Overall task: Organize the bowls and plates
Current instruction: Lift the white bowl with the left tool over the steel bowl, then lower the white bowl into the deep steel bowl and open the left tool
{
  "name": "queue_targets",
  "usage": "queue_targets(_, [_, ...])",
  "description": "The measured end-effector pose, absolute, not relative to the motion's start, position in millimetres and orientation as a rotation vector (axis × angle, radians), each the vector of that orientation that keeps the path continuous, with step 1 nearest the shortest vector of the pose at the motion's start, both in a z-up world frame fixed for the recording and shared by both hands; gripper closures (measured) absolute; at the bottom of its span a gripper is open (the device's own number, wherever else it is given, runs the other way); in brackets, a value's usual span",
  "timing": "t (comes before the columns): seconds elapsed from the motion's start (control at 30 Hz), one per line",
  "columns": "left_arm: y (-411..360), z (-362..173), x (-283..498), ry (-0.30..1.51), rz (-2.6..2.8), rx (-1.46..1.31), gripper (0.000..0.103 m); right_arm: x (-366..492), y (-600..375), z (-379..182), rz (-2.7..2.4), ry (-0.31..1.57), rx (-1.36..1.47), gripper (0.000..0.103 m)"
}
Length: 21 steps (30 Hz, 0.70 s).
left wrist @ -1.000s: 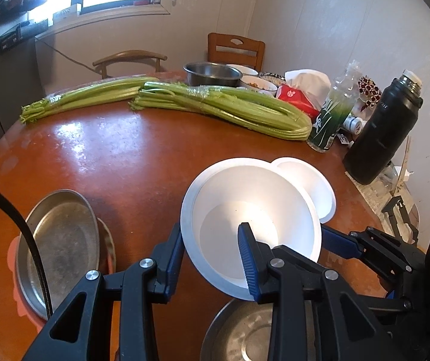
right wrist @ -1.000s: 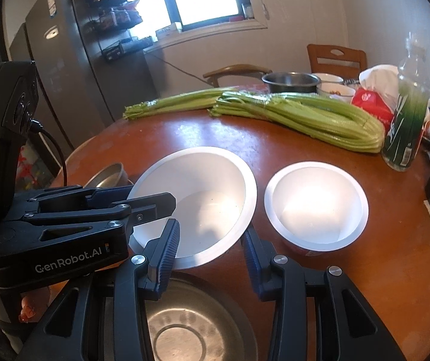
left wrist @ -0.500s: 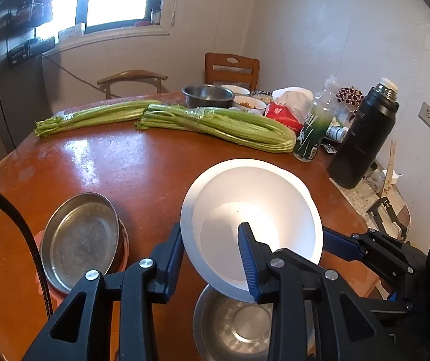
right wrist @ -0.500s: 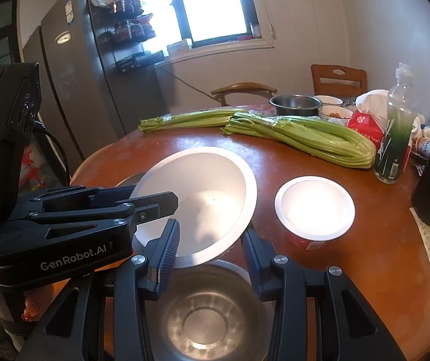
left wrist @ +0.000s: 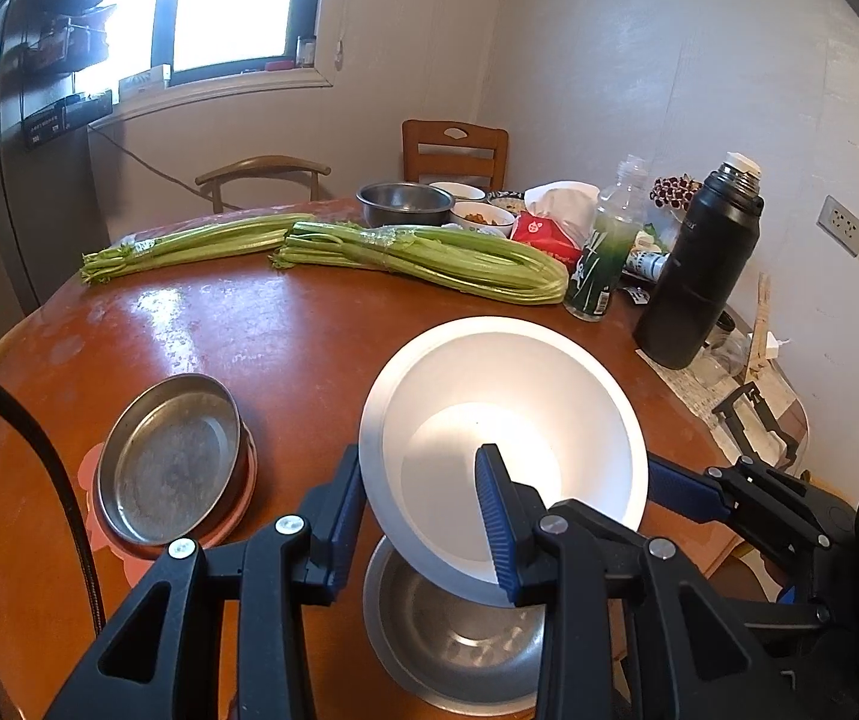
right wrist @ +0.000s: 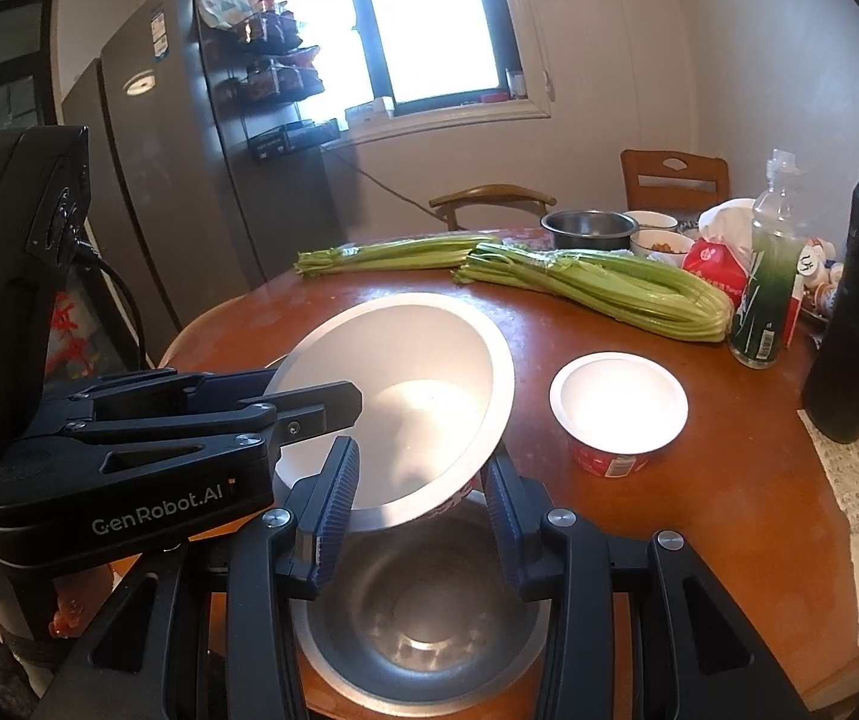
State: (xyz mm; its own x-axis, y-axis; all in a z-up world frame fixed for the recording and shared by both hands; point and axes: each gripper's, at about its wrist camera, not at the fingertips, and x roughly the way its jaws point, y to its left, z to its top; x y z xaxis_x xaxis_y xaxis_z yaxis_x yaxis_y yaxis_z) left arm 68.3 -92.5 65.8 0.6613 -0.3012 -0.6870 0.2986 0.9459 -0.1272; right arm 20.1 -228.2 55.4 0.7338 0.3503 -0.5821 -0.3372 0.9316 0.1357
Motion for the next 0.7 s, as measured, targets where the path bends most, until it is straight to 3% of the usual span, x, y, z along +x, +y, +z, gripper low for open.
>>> queue_targets(0.7, [-100, 17, 59, 0.911, -0.372, 0.005, 0.067, 2, -238, 16, 0.395, 0.75, 0.035, 0.059])
